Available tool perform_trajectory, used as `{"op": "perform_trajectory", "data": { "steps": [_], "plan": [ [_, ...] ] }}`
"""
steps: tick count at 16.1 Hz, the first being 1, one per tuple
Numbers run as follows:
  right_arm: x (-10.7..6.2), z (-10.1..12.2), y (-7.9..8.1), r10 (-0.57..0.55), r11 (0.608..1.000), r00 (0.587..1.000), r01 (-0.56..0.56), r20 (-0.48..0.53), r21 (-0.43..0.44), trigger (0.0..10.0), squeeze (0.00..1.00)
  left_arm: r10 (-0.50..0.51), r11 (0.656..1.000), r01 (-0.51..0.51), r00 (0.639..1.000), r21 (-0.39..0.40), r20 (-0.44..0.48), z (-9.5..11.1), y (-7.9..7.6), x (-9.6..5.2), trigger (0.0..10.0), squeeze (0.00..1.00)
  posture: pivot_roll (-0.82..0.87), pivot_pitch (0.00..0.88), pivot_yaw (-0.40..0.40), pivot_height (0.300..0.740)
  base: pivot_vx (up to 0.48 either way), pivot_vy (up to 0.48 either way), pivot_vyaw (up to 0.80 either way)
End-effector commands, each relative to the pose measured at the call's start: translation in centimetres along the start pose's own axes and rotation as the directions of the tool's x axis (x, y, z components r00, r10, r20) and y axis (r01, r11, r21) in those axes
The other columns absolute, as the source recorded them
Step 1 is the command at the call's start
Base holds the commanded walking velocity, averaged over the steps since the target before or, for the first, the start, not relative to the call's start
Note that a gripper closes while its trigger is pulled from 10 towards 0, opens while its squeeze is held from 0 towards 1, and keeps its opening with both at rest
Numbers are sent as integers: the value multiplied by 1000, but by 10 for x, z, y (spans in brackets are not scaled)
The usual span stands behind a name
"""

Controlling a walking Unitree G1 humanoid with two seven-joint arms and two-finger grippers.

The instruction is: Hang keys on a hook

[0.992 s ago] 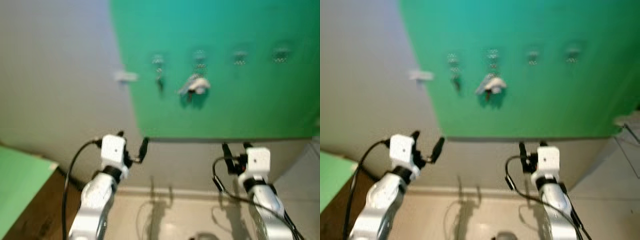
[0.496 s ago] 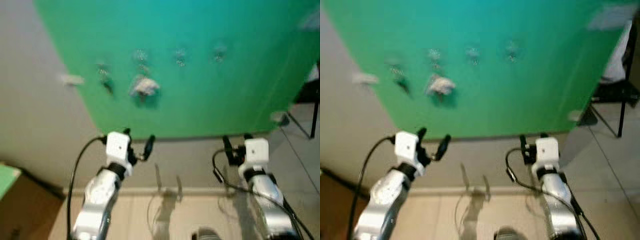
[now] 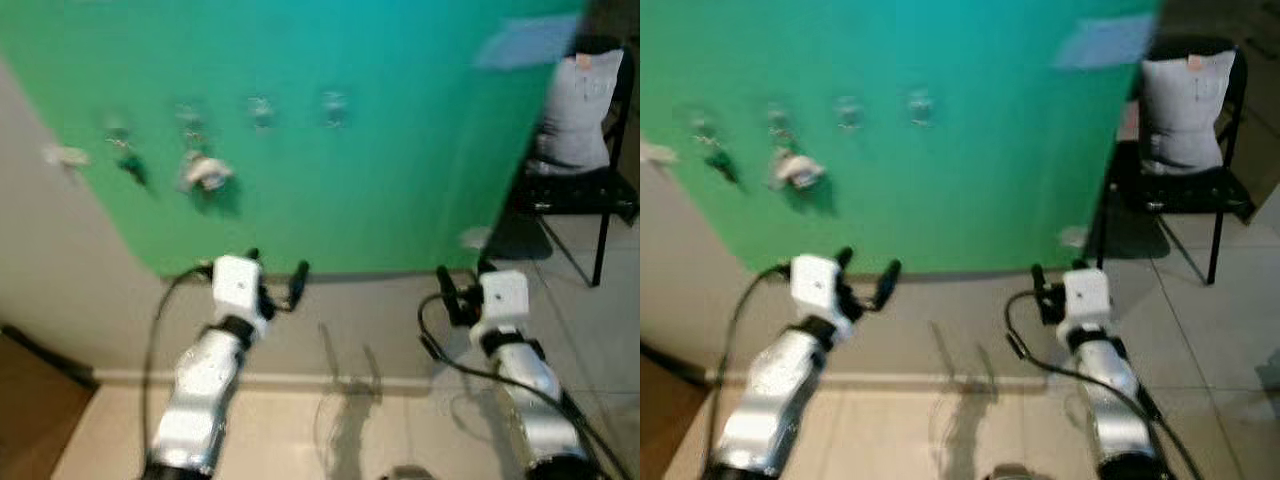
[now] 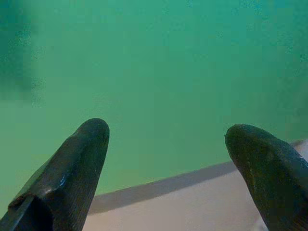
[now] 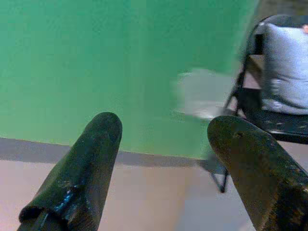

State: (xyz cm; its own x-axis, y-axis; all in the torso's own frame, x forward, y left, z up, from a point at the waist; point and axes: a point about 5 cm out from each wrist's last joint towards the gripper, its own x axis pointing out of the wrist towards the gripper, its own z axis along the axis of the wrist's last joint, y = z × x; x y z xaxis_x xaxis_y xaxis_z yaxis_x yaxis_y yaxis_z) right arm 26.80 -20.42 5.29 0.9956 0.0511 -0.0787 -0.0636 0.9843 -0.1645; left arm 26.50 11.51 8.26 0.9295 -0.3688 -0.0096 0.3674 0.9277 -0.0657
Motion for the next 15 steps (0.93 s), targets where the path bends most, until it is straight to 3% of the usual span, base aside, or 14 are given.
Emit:
{"op": "perform_trajectory", "data": {
  "steps": [1,9,13,15],
  "plan": [
    [3,3,4,6,1000,1000,-6,20,13,10000,0,-4,1000,4,1000,9,10,3,4,0,10000,0,-235,0,108,740,0,-480,0],
    [7,3,6,-3,1000,1000,3,11,6,10000,0,-7,1000,7,1000,16,9,3,11,6,10000,0,-237,0,116,740,0,-473,-581],
    [8,3,7,4,1000,1000,-4,11,-5,10000,0,-18,1000,17,1000,14,16,2,9,10,10000,0,-244,0,117,740,0,-472,0],
    [8,1,6,2,1000,1000,-2,1,3,10000,0,32,999,-33,999,20,31,3,12,9,10000,0,-242,0,115,740,0,-472,0]
  ]
}}
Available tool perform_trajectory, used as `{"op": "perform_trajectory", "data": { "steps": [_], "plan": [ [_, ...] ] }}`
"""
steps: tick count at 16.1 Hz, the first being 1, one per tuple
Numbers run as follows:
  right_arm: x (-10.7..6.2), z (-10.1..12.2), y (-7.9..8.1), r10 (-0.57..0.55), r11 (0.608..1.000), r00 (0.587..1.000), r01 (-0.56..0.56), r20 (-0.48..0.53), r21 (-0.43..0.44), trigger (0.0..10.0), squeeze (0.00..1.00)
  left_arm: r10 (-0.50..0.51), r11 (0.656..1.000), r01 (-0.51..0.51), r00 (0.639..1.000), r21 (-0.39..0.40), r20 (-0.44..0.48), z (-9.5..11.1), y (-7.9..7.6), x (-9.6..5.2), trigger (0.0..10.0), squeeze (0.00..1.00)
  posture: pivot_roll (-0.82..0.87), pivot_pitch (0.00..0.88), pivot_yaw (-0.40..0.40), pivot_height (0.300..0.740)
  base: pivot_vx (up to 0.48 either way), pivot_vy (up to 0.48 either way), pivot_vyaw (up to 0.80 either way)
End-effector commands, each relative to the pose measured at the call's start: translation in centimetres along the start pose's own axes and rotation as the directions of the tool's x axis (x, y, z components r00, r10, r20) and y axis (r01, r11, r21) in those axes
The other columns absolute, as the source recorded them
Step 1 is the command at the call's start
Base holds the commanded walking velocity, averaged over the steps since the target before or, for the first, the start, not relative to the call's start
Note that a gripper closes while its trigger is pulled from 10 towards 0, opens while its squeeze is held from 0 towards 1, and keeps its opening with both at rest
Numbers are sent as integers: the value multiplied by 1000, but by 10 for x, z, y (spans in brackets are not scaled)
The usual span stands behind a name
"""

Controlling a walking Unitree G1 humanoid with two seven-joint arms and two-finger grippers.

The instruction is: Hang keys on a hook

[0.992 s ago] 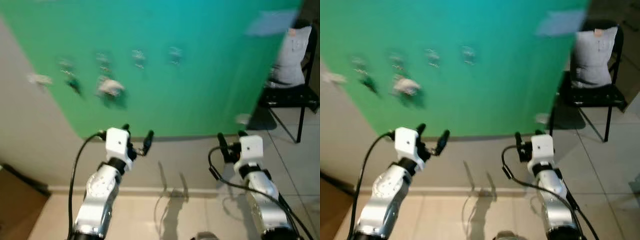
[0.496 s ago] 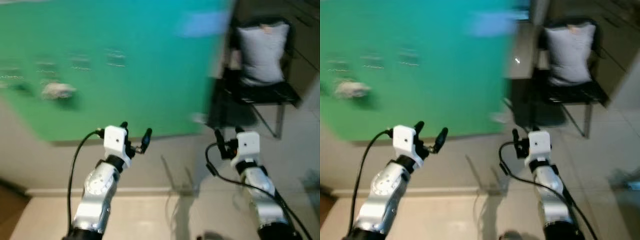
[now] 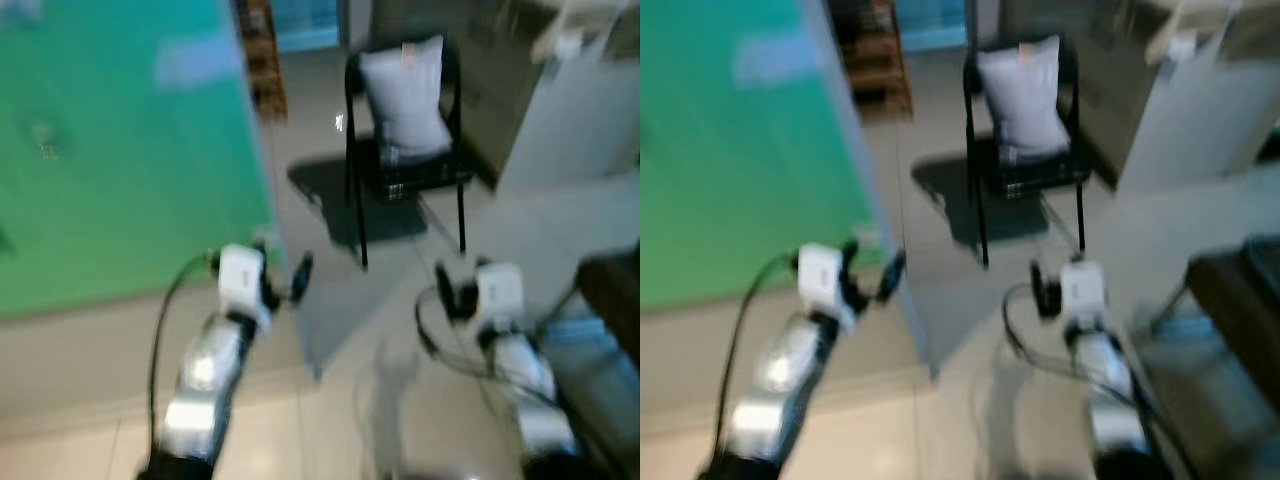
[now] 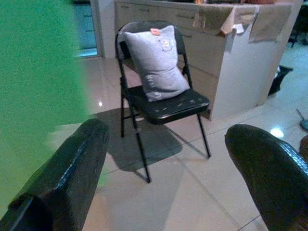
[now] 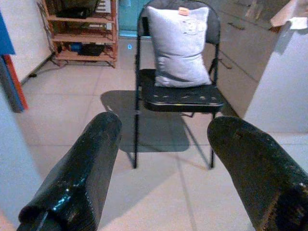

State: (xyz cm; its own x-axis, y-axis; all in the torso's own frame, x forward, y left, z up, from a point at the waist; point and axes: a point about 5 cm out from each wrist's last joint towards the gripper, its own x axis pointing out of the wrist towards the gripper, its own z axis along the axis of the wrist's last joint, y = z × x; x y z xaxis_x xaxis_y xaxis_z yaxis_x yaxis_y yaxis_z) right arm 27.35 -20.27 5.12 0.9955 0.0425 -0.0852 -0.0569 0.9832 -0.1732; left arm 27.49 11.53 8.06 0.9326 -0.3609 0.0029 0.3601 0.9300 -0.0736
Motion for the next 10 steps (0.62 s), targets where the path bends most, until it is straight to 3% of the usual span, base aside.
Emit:
{"op": "perform_trajectory", "data": {
  "steps": [1,7,10],
  "plan": [
    [2,2,5,11,1000,1000,-11,6,10,10000,0,36,999,-37,999,18,17,4,8,-1,10000,0,-241,0,113,740,0,-472,0],
    [3,-3,7,0,1000,1000,1,-20,8,10000,0,60,998,-60,998,19,5,0,11,-4,10000,0,-227,0,108,740,0,-472,0],
    [5,-2,10,4,1000,1000,-4,-22,29,10000,0,41,999,-43,996,-17,-76,-10,13,-4,10000,0,-226,0,109,740,0,-456,0]
  ]
}}
